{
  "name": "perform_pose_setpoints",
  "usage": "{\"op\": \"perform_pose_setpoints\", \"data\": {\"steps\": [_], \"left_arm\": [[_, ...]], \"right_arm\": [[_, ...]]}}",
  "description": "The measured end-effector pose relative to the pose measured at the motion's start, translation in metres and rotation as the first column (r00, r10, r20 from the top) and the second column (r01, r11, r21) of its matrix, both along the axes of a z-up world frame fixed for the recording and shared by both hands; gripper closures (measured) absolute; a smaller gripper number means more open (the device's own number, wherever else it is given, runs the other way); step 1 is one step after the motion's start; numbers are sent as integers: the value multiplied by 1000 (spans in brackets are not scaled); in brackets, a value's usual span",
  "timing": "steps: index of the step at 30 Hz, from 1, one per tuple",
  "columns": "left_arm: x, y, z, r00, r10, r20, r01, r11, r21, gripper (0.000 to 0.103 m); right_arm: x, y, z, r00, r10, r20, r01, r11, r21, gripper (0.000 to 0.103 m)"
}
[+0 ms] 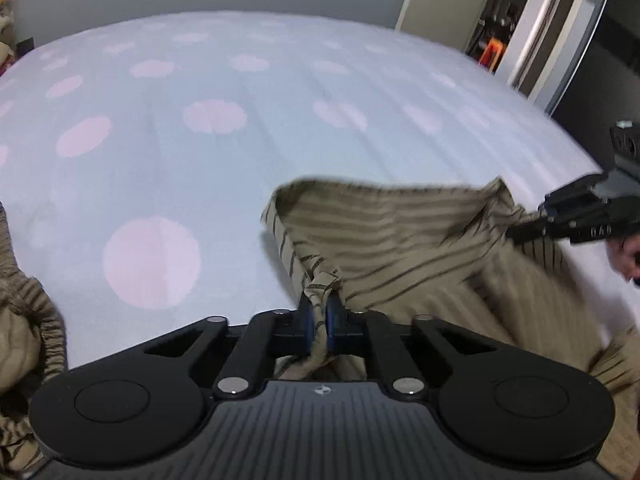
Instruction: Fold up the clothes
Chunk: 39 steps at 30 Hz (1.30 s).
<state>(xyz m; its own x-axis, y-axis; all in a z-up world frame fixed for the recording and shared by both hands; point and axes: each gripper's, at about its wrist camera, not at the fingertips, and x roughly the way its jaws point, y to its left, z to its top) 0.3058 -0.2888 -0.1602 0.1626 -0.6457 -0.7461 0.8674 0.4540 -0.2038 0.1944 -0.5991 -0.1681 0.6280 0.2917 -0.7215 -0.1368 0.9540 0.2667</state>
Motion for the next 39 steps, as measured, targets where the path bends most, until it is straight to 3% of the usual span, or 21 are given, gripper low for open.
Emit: {"op": "perform_pose_setpoints", "data": {"steps": [6,11,16,19,26,32,34,36,39], "left_arm": [[-29,33,59,998,-24,62,28,997,-67,101],[-86,80,101,984,-56,167,77,989,-123,101],[-147,126,111,967,-78,241,111,986,-126,101],[-175,142,107,966,-88,243,119,986,-116,101],[-213,161,71,967,-189,172,186,982,33,101],[-227,151,35,960,-260,101,232,946,227,100],[-230,148,32,957,-271,104,235,934,269,98],[-232,146,31,954,-280,106,238,924,300,88],[-244,157,38,951,-278,138,224,923,313,77]], "right_arm": [[-32,20,65,992,84,97,-81,996,-35,93],[-89,44,109,968,169,186,-158,985,-72,93],[-151,67,121,945,237,224,-211,969,-132,93],[-187,75,116,943,249,219,-225,966,-130,93],[-239,95,73,954,283,102,-272,956,-109,93],[-248,117,34,953,298,-47,-302,940,-160,92],[-250,124,29,949,305,-82,-316,928,-196,86],[-257,129,27,948,302,-101,-317,920,-228,82],[-269,129,36,957,279,-84,-292,920,-263,62]]}}
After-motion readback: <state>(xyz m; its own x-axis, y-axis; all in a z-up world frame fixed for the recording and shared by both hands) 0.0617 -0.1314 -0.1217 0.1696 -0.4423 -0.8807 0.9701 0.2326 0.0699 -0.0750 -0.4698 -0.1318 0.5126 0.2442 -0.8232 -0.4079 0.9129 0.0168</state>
